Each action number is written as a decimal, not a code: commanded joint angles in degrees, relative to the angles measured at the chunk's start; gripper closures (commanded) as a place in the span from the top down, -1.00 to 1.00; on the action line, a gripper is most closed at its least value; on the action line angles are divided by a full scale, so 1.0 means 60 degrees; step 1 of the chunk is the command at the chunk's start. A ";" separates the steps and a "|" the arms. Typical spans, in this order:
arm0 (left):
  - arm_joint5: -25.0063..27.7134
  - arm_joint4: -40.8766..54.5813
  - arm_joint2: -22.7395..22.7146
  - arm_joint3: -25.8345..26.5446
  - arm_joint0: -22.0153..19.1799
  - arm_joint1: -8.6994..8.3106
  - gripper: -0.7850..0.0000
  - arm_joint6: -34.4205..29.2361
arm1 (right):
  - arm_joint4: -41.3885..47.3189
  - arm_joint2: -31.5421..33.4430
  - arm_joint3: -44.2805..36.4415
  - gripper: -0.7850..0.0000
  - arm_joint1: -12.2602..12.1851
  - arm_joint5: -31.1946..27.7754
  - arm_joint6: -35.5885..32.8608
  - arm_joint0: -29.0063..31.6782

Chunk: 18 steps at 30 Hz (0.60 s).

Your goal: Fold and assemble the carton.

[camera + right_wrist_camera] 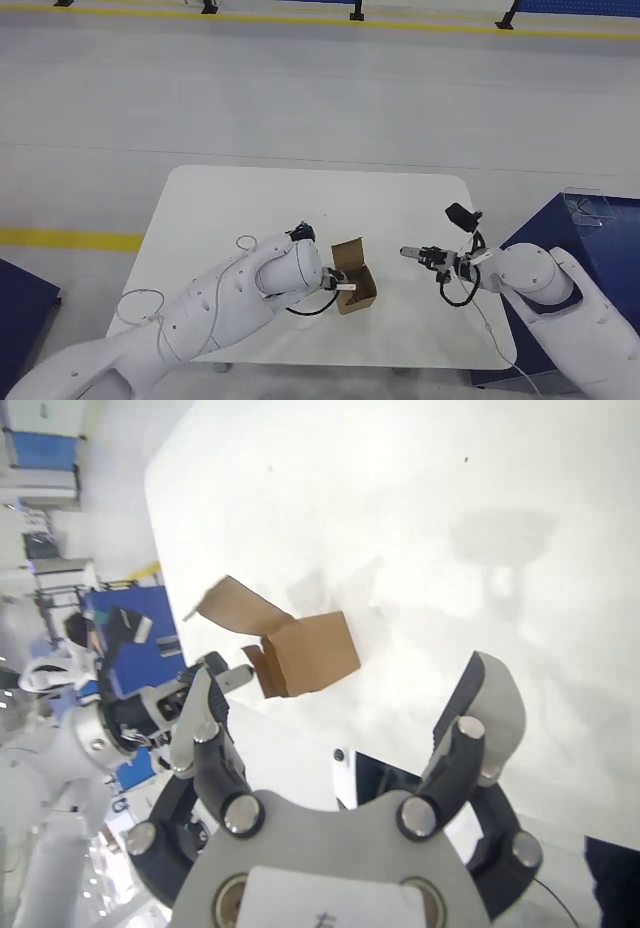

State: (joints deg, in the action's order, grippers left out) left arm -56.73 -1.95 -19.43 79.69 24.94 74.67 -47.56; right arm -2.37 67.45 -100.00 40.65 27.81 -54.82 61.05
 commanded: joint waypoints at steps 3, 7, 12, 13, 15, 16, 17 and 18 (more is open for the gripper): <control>-0.0021 0.0235 0.0220 -0.0334 -0.0188 0.0151 1.00 0.0021 | -0.0105 -0.0286 0.0144 1.00 0.0041 -0.0054 -0.0616 -0.0287; -0.0030 0.0403 0.0458 -0.0619 -0.0356 0.0298 1.00 0.0030 | -0.0105 -0.0286 0.0144 1.00 0.0041 -0.0054 -0.0616 -0.0287; 0.0001 0.0642 0.0678 -0.0984 -0.0521 0.0474 1.00 0.0000 | -0.0437 -0.0715 0.0333 1.00 0.0134 -0.0142 -0.0602 -0.0376; 0.0041 0.0713 0.0702 -0.1057 -0.0544 0.0507 1.00 -0.0040 | -0.0547 -0.0862 0.0368 1.00 0.0165 -0.0193 -0.0662 -0.0459; 0.0087 0.0777 0.0747 -0.1185 -0.0598 0.0569 1.00 -0.0086 | -0.0813 -0.1183 0.0492 1.00 0.0239 -0.0315 -0.0751 -0.0679; 0.0101 0.0813 0.0759 -0.1235 -0.0616 0.0598 1.00 -0.0100 | -0.0980 -0.1361 0.0566 1.00 0.0281 -0.0408 -0.0766 -0.0792; 0.0117 0.0836 0.0768 -0.1274 -0.0634 0.0625 1.00 -0.0116 | -0.1038 -0.1516 0.0659 1.00 0.0330 -0.0487 -0.0802 -0.0910; 0.0127 0.0846 0.0777 -0.1308 -0.0651 0.0648 1.00 -0.0126 | -0.1095 -0.1662 0.0757 1.00 0.0379 -0.0574 -0.0857 -0.1043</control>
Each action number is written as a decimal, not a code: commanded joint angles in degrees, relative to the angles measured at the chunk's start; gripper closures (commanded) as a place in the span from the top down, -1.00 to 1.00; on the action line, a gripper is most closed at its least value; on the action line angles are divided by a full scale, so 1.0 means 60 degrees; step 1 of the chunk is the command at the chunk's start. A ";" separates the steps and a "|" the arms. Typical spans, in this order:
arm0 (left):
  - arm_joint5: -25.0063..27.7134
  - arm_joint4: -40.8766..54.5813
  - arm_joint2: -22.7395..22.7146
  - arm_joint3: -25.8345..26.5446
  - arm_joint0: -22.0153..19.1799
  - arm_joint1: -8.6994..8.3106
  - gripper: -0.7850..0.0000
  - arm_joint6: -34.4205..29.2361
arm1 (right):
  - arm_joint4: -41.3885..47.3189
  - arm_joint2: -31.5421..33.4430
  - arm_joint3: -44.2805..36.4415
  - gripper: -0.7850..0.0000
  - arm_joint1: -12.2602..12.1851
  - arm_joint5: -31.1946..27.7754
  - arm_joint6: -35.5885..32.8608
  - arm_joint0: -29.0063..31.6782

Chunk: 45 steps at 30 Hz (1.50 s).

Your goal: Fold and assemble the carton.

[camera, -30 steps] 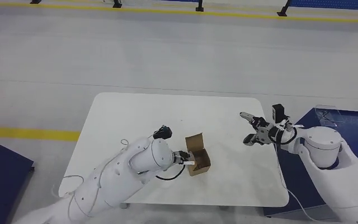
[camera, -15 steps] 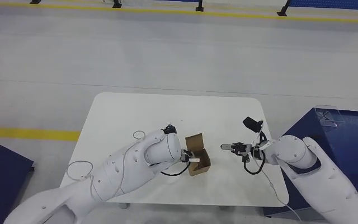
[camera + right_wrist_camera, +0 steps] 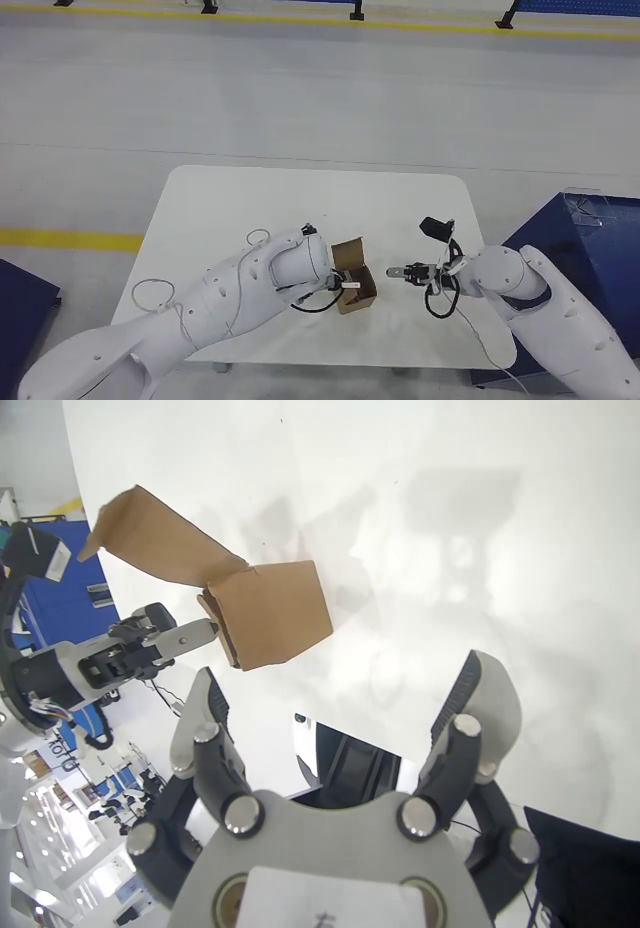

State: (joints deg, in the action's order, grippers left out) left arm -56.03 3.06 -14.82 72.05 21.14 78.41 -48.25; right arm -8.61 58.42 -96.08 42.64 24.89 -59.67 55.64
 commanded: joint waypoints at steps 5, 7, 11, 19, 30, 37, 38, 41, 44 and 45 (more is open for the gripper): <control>0.0032 0.0070 -0.0057 -0.0109 -0.0081 0.0082 1.00 -0.0033 | -0.0287 -0.0779 0.0831 1.00 0.0310 -0.0189 -0.0249 -0.0879; 0.0047 0.0073 -0.0085 -0.0127 -0.0083 0.0090 1.00 -0.0047 | -0.0108 -0.0983 0.1137 1.00 0.0434 -0.0279 -0.0390 -0.1171; 0.0047 0.0085 -0.0118 -0.0181 -0.0055 0.0109 1.00 -0.0047 | -0.0119 -0.1572 0.1540 1.00 0.0694 -0.0571 -0.0608 -0.1649; 0.0065 0.0105 -0.0154 -0.0260 -0.0055 0.0181 1.00 -0.0065 | -0.0800 -0.2757 0.2062 1.00 0.1263 -0.0383 -0.0279 -0.2401; 0.0139 0.0037 -0.0262 -0.0448 0.0036 0.0201 1.00 -0.0139 | 0.0044 -0.2248 0.2042 1.00 0.1418 -0.0812 -0.0324 -0.2614; 0.0253 -0.0013 -0.0182 -0.0516 0.0040 0.0228 1.00 -0.0253 | -0.1087 -0.1117 0.1614 1.00 0.0896 -0.0849 -0.0641 -0.1945; 0.0280 -0.0009 -0.0177 -0.0519 0.0044 0.0237 1.00 -0.0280 | -0.1301 -0.1123 0.1583 1.00 0.0865 -0.0740 -0.0724 -0.1850; 0.0321 -0.0012 -0.0140 -0.0595 0.0060 0.0268 1.00 -0.0321 | -0.1469 -0.1186 0.1441 1.00 0.0859 -0.0636 -0.0837 -0.1664; 0.0370 0.0032 -0.0112 -0.0708 0.0052 0.0308 1.00 -0.0370 | -0.1624 -0.1357 0.1376 1.00 0.0907 -0.0658 -0.0784 -0.1564; 0.0381 0.0046 -0.0103 -0.0750 0.0047 0.0321 1.00 -0.0381 | -0.1645 -0.1423 0.1374 1.00 0.0934 -0.0639 -0.0760 -0.1552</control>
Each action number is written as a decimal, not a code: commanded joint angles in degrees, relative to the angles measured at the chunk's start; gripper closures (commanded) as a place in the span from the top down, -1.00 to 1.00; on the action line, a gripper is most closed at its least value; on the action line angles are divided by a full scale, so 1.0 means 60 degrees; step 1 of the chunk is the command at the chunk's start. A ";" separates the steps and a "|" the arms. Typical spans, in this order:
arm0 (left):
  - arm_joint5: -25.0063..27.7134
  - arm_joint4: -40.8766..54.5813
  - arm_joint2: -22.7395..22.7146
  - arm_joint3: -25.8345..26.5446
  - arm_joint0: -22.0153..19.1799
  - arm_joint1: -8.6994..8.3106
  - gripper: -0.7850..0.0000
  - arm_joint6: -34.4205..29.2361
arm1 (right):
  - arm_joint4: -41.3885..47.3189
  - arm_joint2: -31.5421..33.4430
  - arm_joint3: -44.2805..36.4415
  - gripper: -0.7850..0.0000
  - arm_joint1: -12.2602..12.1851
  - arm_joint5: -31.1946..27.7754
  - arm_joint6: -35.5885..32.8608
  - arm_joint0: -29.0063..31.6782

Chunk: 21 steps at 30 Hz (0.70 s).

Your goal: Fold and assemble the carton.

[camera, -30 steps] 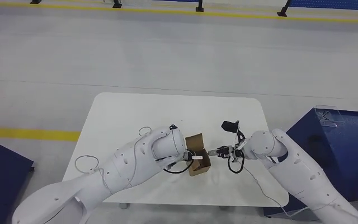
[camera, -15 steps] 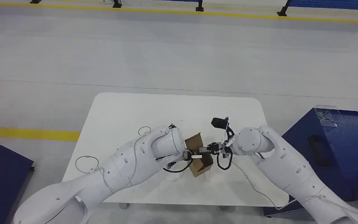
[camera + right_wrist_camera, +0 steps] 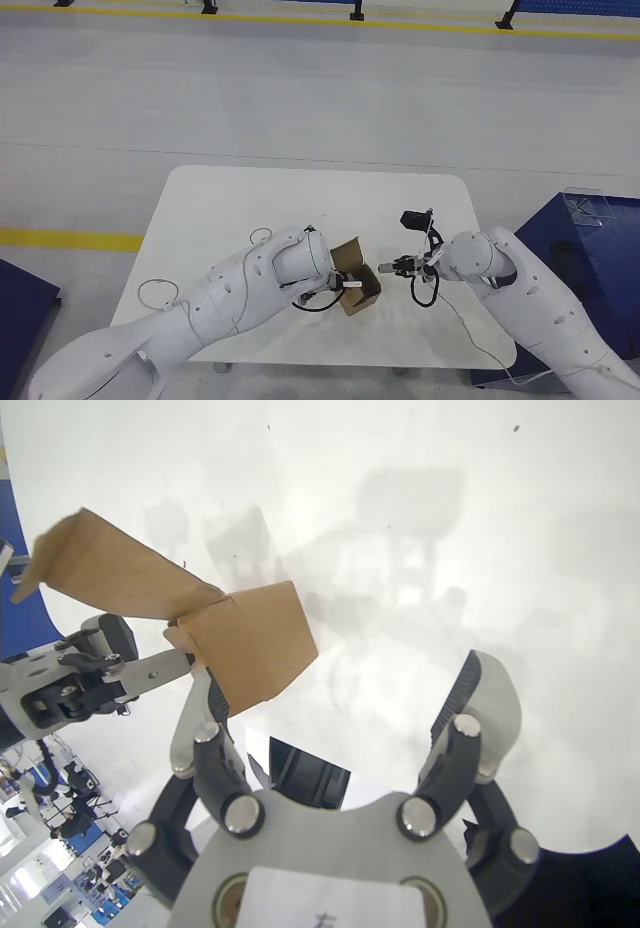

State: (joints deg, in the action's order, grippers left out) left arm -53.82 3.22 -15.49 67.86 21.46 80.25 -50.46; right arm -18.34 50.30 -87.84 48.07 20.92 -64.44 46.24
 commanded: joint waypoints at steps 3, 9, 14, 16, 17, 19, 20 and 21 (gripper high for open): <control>0.0034 0.0013 0.0045 -0.0143 -0.0038 0.0055 1.00 -0.0034 | -0.0160 -0.0321 0.0065 1.00 0.0131 0.0090 0.0110 -0.0025; 0.0012 -0.0008 0.0054 -0.0237 -0.0109 0.0109 1.00 -0.0012 | -0.0349 -0.0818 0.0381 1.00 0.0395 0.0315 0.0261 -0.0280; -0.0021 -0.0007 0.0011 -0.0240 -0.0119 0.0113 1.00 0.0020 | -0.0457 -0.1157 0.0532 1.00 0.0599 0.0391 0.0271 -0.0475; -0.0016 -0.0038 -0.0007 -0.0225 -0.0094 0.0112 1.00 0.0021 | -0.0489 -0.1252 0.0590 1.00 0.0663 0.0405 0.0269 -0.0518; 0.0005 -0.0049 -0.0024 -0.0249 -0.0069 0.0109 1.00 0.0027 | -0.0527 -0.1292 0.0626 1.00 0.0692 0.0407 0.0273 -0.0544; 0.0043 -0.0073 -0.0036 -0.0346 -0.0012 0.0110 1.00 0.0012 | -0.0540 -0.1332 0.0696 1.00 0.0743 0.0411 0.0274 -0.0591; 0.0074 -0.0090 -0.0040 -0.0375 0.0007 0.0115 1.00 0.0010 | -0.0544 -0.1343 0.0726 1.00 0.0765 0.0409 0.0272 -0.0609; 0.0101 -0.0091 -0.0040 -0.0397 0.0032 0.0124 1.00 -0.0014 | -0.0545 -0.1352 0.0759 1.00 0.0784 0.0410 0.0260 -0.0622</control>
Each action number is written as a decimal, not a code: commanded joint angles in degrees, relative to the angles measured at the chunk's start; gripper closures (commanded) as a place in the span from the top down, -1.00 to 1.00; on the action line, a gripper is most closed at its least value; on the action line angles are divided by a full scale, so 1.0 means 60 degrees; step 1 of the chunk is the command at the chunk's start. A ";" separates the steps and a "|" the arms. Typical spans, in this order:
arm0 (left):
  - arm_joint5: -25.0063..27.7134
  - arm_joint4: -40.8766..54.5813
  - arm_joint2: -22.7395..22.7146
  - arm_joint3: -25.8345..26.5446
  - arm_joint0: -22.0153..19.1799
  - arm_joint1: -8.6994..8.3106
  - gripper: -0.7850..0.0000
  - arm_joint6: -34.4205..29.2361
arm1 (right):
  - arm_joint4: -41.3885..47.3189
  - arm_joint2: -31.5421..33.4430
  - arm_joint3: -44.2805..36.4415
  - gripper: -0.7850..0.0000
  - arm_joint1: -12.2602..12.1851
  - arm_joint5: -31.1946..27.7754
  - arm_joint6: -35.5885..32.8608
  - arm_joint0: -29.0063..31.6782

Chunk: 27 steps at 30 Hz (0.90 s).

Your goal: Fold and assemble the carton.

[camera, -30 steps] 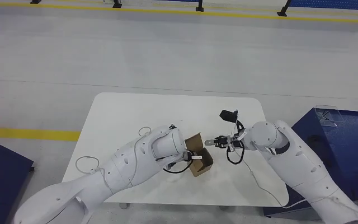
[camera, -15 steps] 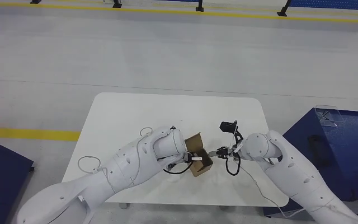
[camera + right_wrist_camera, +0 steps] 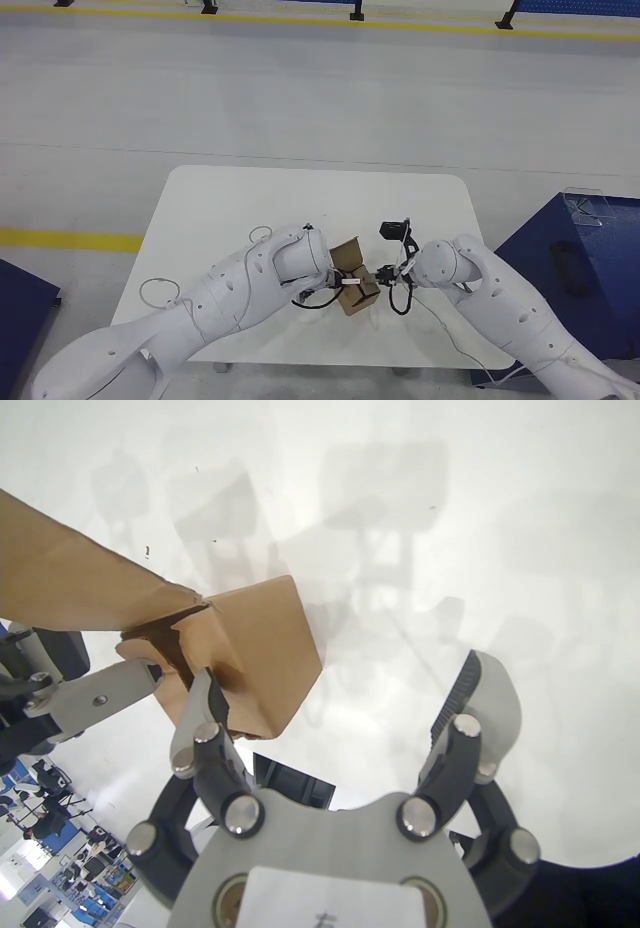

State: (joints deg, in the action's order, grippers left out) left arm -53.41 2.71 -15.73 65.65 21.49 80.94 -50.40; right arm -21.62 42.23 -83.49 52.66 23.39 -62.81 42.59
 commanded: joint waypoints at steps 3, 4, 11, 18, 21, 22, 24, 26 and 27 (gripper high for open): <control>0.0127 -0.0039 0.0017 -0.0146 0.0087 0.0048 1.00 -0.0075 | -0.0035 -0.0024 0.0101 1.00 0.0070 0.0013 -0.0042 -0.0044; 0.0166 -0.0045 0.0024 -0.0199 0.0100 0.0067 1.00 -0.0098 | -0.0043 -0.0024 0.0117 1.00 0.0084 0.0013 -0.0051 -0.0049; 0.0324 -0.0107 -0.0031 -0.0577 0.0077 0.0200 1.00 -0.0160 | -0.0147 -0.0002 0.0201 1.00 0.0163 0.0025 -0.0066 -0.0030; 0.0759 -0.0424 -0.0494 -0.0035 0.0022 -0.0004 1.00 0.0114 | 0.0549 0.0794 0.0067 1.00 0.0058 -0.0209 -0.0193 0.0081; 0.1137 -0.0964 -0.0578 0.0604 0.0149 -0.0225 1.00 0.0282 | 0.0901 0.1351 -0.0041 1.00 -0.0079 -0.0396 -0.0366 0.0260; 0.1277 -0.1126 -0.0654 0.0835 0.0222 -0.0304 1.00 0.0422 | 0.1019 0.1540 -0.0070 1.00 -0.0127 -0.0468 -0.0419 0.0337; 0.1552 -0.1350 -0.0847 0.1264 0.0434 -0.0462 1.00 0.0681 | 0.1316 0.1937 -0.0118 1.00 -0.0217 -0.0604 -0.0482 0.0504; 0.1908 -0.1638 -0.0992 0.1627 0.0660 -0.0609 1.00 0.0919 | 0.1680 0.2331 -0.0159 1.00 -0.0294 -0.0751 -0.0483 0.0689; 0.2062 -0.1821 -0.1043 0.1762 0.0761 -0.0674 1.00 0.1039 | 0.1917 0.2528 -0.0168 1.00 -0.0327 -0.0826 -0.0498 0.0787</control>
State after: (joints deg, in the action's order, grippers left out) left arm -42.26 -6.88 -21.63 75.18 25.27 77.38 -45.04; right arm -11.79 55.94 -84.43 50.91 18.93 -65.74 46.68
